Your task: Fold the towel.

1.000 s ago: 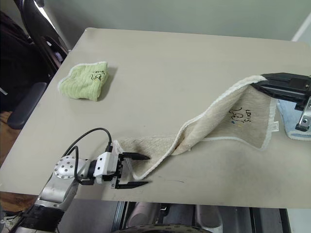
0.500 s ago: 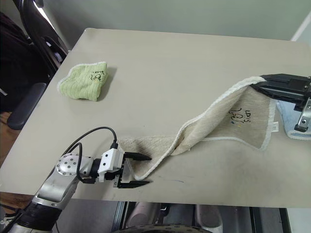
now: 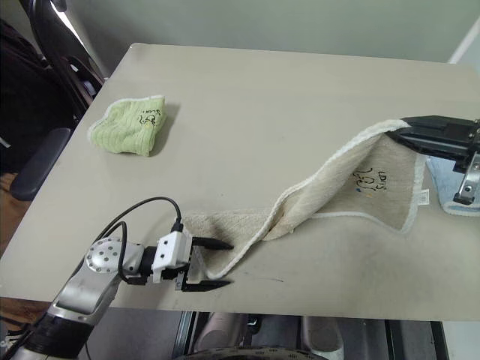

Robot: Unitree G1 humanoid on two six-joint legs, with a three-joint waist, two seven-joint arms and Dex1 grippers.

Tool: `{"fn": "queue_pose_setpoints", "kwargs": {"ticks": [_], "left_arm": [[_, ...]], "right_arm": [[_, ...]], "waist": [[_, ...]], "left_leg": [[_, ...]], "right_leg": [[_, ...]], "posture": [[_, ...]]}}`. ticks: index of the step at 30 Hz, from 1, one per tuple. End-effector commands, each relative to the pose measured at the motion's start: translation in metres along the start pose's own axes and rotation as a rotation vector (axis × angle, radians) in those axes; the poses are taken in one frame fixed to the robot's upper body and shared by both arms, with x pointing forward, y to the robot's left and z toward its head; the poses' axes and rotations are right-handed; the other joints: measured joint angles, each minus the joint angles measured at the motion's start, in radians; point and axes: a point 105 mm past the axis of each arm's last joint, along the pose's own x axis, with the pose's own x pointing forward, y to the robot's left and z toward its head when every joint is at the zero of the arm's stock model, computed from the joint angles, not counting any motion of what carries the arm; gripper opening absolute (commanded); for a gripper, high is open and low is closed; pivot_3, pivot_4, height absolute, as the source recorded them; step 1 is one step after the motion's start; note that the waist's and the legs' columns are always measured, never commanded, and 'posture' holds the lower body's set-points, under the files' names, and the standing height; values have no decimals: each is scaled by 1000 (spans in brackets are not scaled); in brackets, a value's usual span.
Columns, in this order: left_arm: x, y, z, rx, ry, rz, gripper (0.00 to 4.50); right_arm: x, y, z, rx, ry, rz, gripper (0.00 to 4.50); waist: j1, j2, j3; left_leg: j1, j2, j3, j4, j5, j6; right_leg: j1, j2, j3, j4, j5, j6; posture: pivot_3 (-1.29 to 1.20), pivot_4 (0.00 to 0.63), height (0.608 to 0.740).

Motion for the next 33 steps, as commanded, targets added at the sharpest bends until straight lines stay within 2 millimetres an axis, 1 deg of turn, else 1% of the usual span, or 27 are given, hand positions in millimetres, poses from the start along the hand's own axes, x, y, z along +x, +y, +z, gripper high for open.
{"fn": "queue_pose_setpoints", "kwargs": {"ticks": [1,3,6,9,12,15,16,17,22,25,29,30,31,32,33], "left_arm": [[12,-13,-5,43,47,-36,2837],[13,-13,-3,33,29,-29,2206],[13,-13,-4,32,17,-26,2206],[11,-14,-9,41,32,-29,2206],[8,-17,-17,47,54,-38,1664],[6,-17,-20,47,59,-33,652],[9,-16,-18,51,57,-32,290],[11,-13,-16,55,54,-30,39],[14,-7,-12,46,50,-16,39],[13,3,-8,29,32,12,39],[5,25,18,-108,-102,74,39],[0,33,25,-137,-125,91,39],[-8,45,36,-171,-158,117,39],[-18,59,48,-204,-195,146,39],[-29,79,58,-236,-229,178,39]], "right_arm": [[-6,-1,8,-56,15,-24,0],[-6,-1,8,-57,15,-24,0],[-5,-1,8,-57,14,-25,0],[-5,-2,7,-57,14,-26,0],[-5,-2,7,-57,15,-28,0],[-6,-2,7,-56,16,-28,0],[-6,-2,7,-56,17,-28,0],[-6,-2,7,-56,17,-28,0],[-6,-2,7,-56,18,-29,0],[-6,-2,7,-56,15,-31,0],[-7,-4,8,-53,8,-43,0],[-8,-5,8,-49,4,-48,0],[-8,-6,8,-46,1,-56,0],[-10,-7,7,-45,0,-67,0],[-11,-9,7,-44,-2,-78,0]], "waist": [[0,4,-2],[2,6,-4],[6,6,-4],[6,7,-4],[5,8,-5],[6,8,-5],[5,8,-5],[5,9,-5],[6,13,-8],[8,14,-9],[8,14,-8],[8,13,-8],[7,12,-7],[8,12,-7],[8,11,-7]], "left_leg": [[0,0,0,0,0,0],[1,0,1,0,0,0],[1,0,0,0,0,2],[4,0,0,0,-1,2],[6,0,0,0,-2,1],[6,0,0,0,-2,1],[6,0,0,0,-2,1],[6,0,0,0,-2,1],[7,0,0,-1,-2,1],[6,0,0,-1,-2,2],[6,0,0,-1,-2,2],[6,0,0,-1,-2,2],[5,0,0,-1,-2,2],[5,0,0,-1,-2,1],[5,0,0,-1,-1,1]], "right_leg": [[0,0,0,0,0,0],[1,0,0,0,0,0],[2,0,0,0,0,0],[5,0,0,0,0,0],[5,0,1,0,-1,0],[5,0,1,0,-1,0],[5,0,1,0,-1,0],[5,0,1,1,-1,0],[6,0,1,0,-1,0],[7,0,1,0,-1,0],[7,0,1,0,-1,0],[7,0,1,0,-1,0],[6,0,1,1,-1,0],[6,0,0,1,-1,0],[6,0,0,1,-1,0]], "posture": [[0,150,733],[0,150,733],[0,150,733],[0,150,733],[0,150,733],[0,150,733],[0,150,733],[0,150,733],[0,150,733],[0,150,733],[0,150,733],[0,150,733],[0,150,733],[0,150,733],[0,150,733]]}}
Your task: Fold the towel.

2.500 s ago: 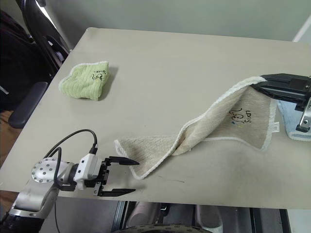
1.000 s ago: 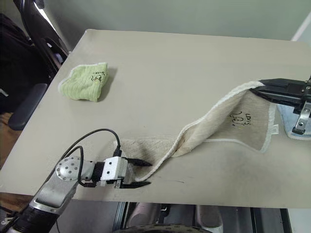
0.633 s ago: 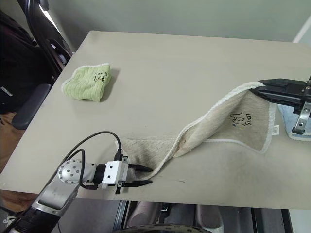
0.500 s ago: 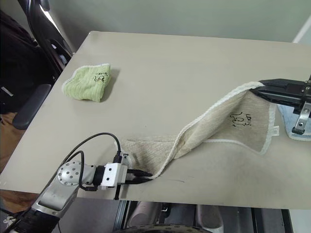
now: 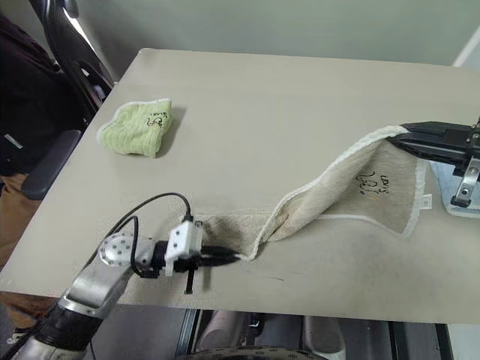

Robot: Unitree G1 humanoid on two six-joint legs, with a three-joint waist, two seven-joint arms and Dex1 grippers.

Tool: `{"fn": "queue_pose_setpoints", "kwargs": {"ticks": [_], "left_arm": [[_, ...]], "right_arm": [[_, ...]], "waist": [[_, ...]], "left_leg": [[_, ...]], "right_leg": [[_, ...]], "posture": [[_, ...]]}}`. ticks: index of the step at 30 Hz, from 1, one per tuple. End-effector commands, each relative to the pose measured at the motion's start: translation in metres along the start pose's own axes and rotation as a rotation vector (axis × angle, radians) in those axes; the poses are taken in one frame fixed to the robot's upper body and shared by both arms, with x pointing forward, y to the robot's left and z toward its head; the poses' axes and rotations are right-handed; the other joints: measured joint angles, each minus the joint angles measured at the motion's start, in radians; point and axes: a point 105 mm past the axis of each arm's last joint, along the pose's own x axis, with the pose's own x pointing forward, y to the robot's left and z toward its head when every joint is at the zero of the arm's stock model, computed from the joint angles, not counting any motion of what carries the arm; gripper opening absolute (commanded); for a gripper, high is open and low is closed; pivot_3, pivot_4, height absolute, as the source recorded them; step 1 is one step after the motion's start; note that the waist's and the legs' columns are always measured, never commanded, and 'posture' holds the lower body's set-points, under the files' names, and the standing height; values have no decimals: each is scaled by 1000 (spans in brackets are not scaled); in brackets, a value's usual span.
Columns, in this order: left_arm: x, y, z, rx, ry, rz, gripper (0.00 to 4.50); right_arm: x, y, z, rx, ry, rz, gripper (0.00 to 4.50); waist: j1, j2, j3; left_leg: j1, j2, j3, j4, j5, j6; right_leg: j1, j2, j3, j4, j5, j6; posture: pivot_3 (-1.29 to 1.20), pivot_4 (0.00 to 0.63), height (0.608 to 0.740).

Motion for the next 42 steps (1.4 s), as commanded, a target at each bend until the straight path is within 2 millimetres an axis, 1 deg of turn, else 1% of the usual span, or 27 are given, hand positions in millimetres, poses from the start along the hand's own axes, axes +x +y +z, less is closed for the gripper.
{"fn": "queue_pose_setpoints", "kwargs": {"ticks": [1,3,5,8,9,10,11,13,15,18,20,21,25,27,28,31,32,34,36,38,40,42], "left_arm": [[-37,64,62,-79,-148,141,39],[-63,108,87,-155,-217,211,39],[-84,132,97,-180,-251,260,39],[-105,153,106,-186,-281,335,39],[-110,158,109,-179,-288,356,39],[-115,166,110,-155,-282,406,39],[-119,171,110,-137,-274,436,39],[-122,180,109,-94,-253,494,39],[-123,185,109,-75,-248,519,39],[-120,207,121,-17,-246,688,39],[-117,214,128,17,-248,741,39],[-116,220,136,36,-259,792,39],[-114,236,181,139,-331,978,39],[-113,239,200,171,-369,1031,39],[-113,239,205,182,-378,1045,39],[-117,237,230,268,-418,1095,39],[-115,235,234,305,-406,1088,39],[-113,232,236,360,-374,1059,39],[-109,227,232,395,-338,977,39],[-108,224,221,420,-276,915,39],[-109,219,203,392,-240,836,39],[-111,216,187,351,-218,783,39]], "right_arm": [[-10,-11,10,-38,-34,-79,0],[-13,-20,6,-28,-36,-120,0],[-16,-28,1,-21,-23,-155,0],[-22,-42,-1,-23,-28,-211,0],[-25,-47,0,-28,-33,-232,0],[-28,-57,-1,-34,-39,-273,0],[-30,-63,-2,-37,-42,-299,0],[-31,-77,-6,-54,-38,-357,0],[-30,-84,-8,-66,-37,-380,0],[-18,-105,-16,-74,-46,-458,0],[-12,-114,-18,-91,-53,-487,0],[-9,-120,-20,-101,-51,-510,0],[0,-156,-28,-139,-41,-657,0],[1,-173,-31,-177,-31,-741,0],[2,-178,-31,-192,-33,-763,0],[-4,-197,-28,-195,-70,-874,0],[-5,-199,-29,-198,-73,-889,0],[-3,-196,-34,-206,-75,-864,0],[1,-182,-43,-200,-80,-776,0],[5,-162,-53,-201,-84,-678,0],[7,-143,-68,-192,-65,-620,0],[8,-126,-78,-157,-55,-579,0]], "waist": [[5,-1,1],[15,-3,2],[12,-4,3],[-7,-2,2],[-10,-3,2],[-11,-4,3],[-11,-6,4],[-8,-8,5],[-3,-8,6],[6,-9,6],[8,-9,7],[9,-9,7],[9,-10,12],[10,-10,13],[9,-10,13],[8,-9,14],[8,-8,14],[9,-8,15],[10,-8,15],[10,-9,15],[9,-8,15],[9,-6,16]], "left_leg": [[0,0,0,0,1,0],[1,0,0,0,3,0],[0,1,0,0,4,-2],[1,0,3,-1,6,-8],[1,0,4,-1,10,-1],[0,0,5,-1,11,2],[-1,0,4,-1,10,2],[-6,1,3,-2,10,2],[-9,1,2,-1,11,3],[-11,1,3,-1,12,4],[-11,1,3,-1,13,6],[-11,0,4,-1,14,7],[-12,0,4,0,15,8],[-13,0,5,0,16,9],[-13,0,4,0,17,9],[-13,0,5,-2,17,8],[-13,1,7,-4,17,8],[-14,1,7,-6,18,7],[-14,2,8,-8,18,7],[-16,4,11,-9,18,7],[-17,6,13,-9,18,7],[-18,7,14,-9,17,7]], "right_leg": [[0,0,0,0,0,0],[2,0,0,1,0,0],[0,0,0,0,3,-2],[1,-1,1,-4,2,1],[1,-2,2,-4,1,4],[-1,-2,2,-4,3,11],[-2,-2,2,-4,3,12],[-6,-1,0,-3,3,13],[-9,0,0,-3,3,14],[-9,-1,0,-4,2,15],[-9,-1,0,-4,3,17],[-9,-2,0,-4,4,17],[-9,-2,0,-4,6,18],[-11,-3,0,-5,9,17],[-11,-3,0,-4,9,17],[-13,-3,1,-5,10,16],[-14,-3,2,-5,10,16],[-16,-3,2,-5,10,15],[-17,-3,1,-5,9,13],[-18,-1,0,-7,9,12],[-18,-1,1,-10,9,12],[-19,-1,1,-9,9,12]], "posture": [[0,150,733],[0,150,733],[0,150,733],[0,150,733],[0,150,733],[0,150,733],[0,150,733],[0,150,733],[0,150,733],[0,150,733],[0,150,733],[0,150,733],[0,150,733],[0,150,733],[0,150,733],[0,150,733],[0,150,733],[0,150,733],[0,150,733],[0,150,733],[0,150,733],[0,150,733]]}}
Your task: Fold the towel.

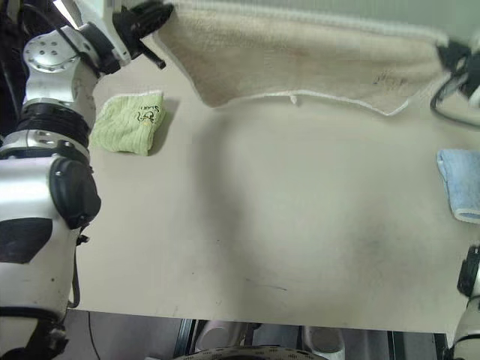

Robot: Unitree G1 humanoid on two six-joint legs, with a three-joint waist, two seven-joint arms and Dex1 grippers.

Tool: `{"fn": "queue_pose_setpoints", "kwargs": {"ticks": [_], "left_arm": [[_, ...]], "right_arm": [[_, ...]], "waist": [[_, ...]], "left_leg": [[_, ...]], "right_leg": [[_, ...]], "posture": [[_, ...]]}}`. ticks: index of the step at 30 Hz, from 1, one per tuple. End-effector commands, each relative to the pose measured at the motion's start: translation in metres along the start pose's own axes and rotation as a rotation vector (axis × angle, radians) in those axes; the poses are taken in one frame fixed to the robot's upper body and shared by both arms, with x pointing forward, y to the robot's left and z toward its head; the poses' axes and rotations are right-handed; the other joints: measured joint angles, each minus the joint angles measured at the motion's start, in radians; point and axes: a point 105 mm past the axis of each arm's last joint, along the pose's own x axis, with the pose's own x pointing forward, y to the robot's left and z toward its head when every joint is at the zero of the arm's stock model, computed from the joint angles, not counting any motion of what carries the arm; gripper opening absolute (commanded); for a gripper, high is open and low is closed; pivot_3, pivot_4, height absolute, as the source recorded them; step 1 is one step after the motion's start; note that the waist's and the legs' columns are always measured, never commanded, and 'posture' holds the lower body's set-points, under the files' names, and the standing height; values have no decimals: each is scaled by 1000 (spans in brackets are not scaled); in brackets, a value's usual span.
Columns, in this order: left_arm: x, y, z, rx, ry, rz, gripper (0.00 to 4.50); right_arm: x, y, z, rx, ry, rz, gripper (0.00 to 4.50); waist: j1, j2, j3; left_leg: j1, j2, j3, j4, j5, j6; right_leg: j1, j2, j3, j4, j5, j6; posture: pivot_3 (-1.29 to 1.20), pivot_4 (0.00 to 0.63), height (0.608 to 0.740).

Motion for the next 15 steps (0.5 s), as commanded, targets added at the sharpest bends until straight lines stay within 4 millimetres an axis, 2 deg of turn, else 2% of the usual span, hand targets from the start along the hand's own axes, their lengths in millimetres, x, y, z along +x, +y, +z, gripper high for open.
{"fn": "queue_pose_setpoints", "kwargs": {"ticks": [1,5,8,11,15], "left_arm": [[-20,-3,-14,-15,30,-98,39],[-43,-12,-40,29,129,-223,39],[-55,-15,-48,-7,145,-266,39],[-71,-25,-63,-24,206,-364,39],[-90,-37,-76,-103,262,-479,39]], "right_arm": [[-22,7,21,-5,-81,32,0],[-53,42,19,73,-46,186,0],[-73,58,13,127,16,258,0],[-92,75,10,192,57,320,0],[-108,90,7,242,99,353,0]], "waist": [[0,1,1],[1,1,1],[4,1,1],[5,0,1],[0,-1,1]], "left_leg": [[-1,0,2,0,0,0],[-8,2,2,4,0,0],[-9,3,2,9,-1,0],[-8,2,2,17,-2,1],[-2,3,3,18,-1,1]], "right_leg": [[-1,0,0,0,0,0],[-6,2,-1,0,0,0],[-6,2,-1,1,0,0],[-4,2,-1,7,1,0],[0,2,0,8,5,-4]], "posture": [[0,150,733],[0,150,733],[0,150,733],[0,150,733],[0,150,733]]}}
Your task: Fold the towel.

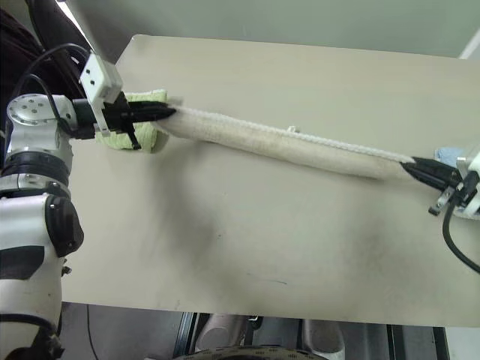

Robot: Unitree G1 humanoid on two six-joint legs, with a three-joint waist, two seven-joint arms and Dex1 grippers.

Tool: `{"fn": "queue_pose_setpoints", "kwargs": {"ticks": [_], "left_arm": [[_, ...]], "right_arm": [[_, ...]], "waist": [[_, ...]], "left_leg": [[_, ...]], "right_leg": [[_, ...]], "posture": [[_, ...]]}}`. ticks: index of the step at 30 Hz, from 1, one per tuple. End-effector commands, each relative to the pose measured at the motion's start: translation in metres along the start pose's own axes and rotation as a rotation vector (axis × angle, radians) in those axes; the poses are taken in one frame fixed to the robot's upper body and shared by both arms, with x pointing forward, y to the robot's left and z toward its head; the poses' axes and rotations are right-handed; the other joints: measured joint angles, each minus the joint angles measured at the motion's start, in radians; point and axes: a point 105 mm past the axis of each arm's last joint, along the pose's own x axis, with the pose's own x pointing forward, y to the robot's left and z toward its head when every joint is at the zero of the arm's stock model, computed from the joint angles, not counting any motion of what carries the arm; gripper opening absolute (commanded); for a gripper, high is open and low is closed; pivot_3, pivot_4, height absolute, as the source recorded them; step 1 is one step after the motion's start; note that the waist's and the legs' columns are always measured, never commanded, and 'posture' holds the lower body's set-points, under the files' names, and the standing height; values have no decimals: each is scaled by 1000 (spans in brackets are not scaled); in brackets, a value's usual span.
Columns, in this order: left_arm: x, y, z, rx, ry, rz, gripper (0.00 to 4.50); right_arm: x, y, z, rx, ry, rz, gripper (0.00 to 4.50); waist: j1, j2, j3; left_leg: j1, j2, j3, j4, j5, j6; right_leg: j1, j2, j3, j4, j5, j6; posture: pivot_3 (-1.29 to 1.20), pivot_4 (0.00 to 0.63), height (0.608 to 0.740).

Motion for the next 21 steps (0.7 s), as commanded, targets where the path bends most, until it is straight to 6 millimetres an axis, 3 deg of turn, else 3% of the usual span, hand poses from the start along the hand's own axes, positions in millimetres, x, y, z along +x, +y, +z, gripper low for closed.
{"fn": "queue_pose_setpoints", "kwargs": {"ticks": [1,6,10,15,21], "left_arm": [[-22,-8,-5,-49,37,-92,39],[-31,-28,-29,-123,189,-203,39],[-40,-41,-38,-191,281,-259,39],[-59,-60,-38,-249,329,-320,39],[-76,-72,-21,-320,300,-345,39]], "right_arm": [[-15,10,5,11,5,9,0],[-24,35,-8,62,84,100,0],[-34,51,-26,73,192,183,0],[-43,64,-33,94,231,231,0],[-68,86,-61,98,382,313,0]], "waist": [[-2,-1,0],[-8,-1,0],[-8,-2,-1],[-11,-3,-2],[-7,-5,-3]], "left_leg": [[2,0,0,0,1,0],[14,0,0,0,-5,10],[13,0,-1,0,1,4],[13,0,-1,0,1,1],[13,0,-3,-1,-6,-12]], "right_leg": [[2,1,0,1,0,-1],[13,1,1,0,-4,-7],[13,1,1,0,-3,-7],[13,1,1,0,-2,-7],[13,2,0,0,-4,-8]], "posture": [[0,150,733],[0,150,733],[0,150,733],[0,150,733],[0,150,733]]}}
